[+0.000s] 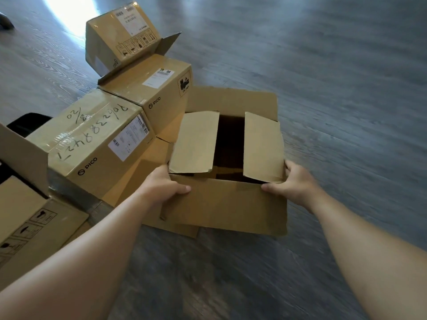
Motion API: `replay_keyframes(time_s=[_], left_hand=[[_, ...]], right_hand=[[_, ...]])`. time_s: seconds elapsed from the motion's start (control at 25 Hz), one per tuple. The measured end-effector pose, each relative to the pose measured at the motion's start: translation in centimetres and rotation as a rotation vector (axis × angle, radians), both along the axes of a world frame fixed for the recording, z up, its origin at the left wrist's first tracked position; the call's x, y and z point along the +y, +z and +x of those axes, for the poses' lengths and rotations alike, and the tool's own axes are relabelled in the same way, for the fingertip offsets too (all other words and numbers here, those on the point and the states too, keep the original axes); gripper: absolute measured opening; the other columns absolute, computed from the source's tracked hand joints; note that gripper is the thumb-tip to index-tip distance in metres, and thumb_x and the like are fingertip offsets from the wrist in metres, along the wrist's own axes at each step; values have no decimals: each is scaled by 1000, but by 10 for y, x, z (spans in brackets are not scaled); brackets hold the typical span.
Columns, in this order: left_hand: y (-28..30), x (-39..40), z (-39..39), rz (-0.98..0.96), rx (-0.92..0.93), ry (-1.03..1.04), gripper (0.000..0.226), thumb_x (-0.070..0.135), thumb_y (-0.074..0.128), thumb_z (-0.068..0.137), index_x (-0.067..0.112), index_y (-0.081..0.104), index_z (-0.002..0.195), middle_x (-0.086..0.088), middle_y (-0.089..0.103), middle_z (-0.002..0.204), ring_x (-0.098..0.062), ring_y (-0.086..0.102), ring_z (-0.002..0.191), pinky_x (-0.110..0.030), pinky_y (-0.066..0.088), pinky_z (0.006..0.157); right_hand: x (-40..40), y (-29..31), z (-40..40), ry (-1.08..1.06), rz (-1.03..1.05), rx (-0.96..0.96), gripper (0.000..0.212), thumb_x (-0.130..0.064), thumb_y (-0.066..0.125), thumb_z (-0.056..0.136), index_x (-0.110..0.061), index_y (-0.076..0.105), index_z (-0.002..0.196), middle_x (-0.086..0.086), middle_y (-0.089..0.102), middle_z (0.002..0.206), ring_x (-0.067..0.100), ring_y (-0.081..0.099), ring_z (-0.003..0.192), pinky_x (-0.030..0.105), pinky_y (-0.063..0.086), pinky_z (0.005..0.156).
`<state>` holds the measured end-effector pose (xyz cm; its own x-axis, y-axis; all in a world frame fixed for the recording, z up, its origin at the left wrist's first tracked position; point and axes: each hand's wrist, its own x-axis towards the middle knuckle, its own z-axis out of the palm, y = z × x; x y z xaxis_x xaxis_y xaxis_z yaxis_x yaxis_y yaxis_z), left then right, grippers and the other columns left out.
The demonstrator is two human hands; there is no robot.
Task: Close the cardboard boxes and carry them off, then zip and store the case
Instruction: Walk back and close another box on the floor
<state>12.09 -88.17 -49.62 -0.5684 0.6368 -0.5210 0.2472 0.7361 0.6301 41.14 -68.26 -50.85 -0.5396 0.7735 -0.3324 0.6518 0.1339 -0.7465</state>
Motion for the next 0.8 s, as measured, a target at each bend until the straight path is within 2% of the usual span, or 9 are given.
replay_keyframes(time_s=[0.08,0.12,0.2,0.28,0.4,0.48,0.56,0.68,0.8], left_hand=[[-3,8,12,148,266,-33,88,35,84,72,28,34,143,0,43,135,-23,45,122,-41,45,99],[-4,11,18,244,409,-85,80,32,82,74,28,35,139,-3,39,134,-24,42,121,-43,45,100],[-3,17,34,353,717,-257,44,23,73,81,25,51,120,-6,39,125,-28,40,118,-49,45,99],[-2,21,52,384,891,-440,20,13,65,85,22,62,103,-9,43,119,-32,40,116,-54,41,99],[-2,23,67,441,1030,-641,12,7,68,77,15,64,86,-10,49,103,-32,44,101,-49,39,87],[-1,22,72,497,1022,-706,10,4,70,71,9,63,76,-10,55,88,-33,53,86,-43,43,70],[-4,17,74,523,966,-727,7,1,68,72,6,65,76,-10,60,82,-31,57,77,-40,48,57],[-10,10,73,485,983,-740,15,6,62,75,5,70,88,-11,66,91,-32,62,82,-41,52,71],[-15,9,73,405,982,-740,38,14,56,85,3,68,119,-15,66,126,-33,62,114,-42,48,100]], right_hand=[[-4,3,-10,48,199,-82,102,-46,91,68,-23,38,153,1,51,147,26,48,134,43,42,109],[-9,4,-15,69,303,-120,103,-47,88,72,-21,34,156,4,44,152,29,43,138,44,38,111],[-23,3,-25,106,527,-157,85,-37,82,80,-16,41,152,12,45,149,36,41,136,46,36,112],[-41,4,-38,118,822,-137,55,-16,72,83,-13,56,136,15,54,127,39,50,117,47,45,97],[-73,6,-60,255,1090,-3,23,0,55,84,-9,65,103,12,54,91,32,53,80,41,47,64],[-92,4,-71,386,1081,-4,9,-2,57,84,-8,63,85,12,56,83,32,56,72,40,47,59],[-103,2,-79,426,977,-116,14,-5,51,88,-9,64,90,12,60,92,33,60,81,40,51,71],[-106,-3,-89,492,861,-318,36,-16,26,96,-14,58,113,8,58,112,29,53,103,38,41,94],[-107,-4,-92,382,759,-285,43,-23,33,99,-12,55,133,10,57,135,28,48,129,38,36,109]])
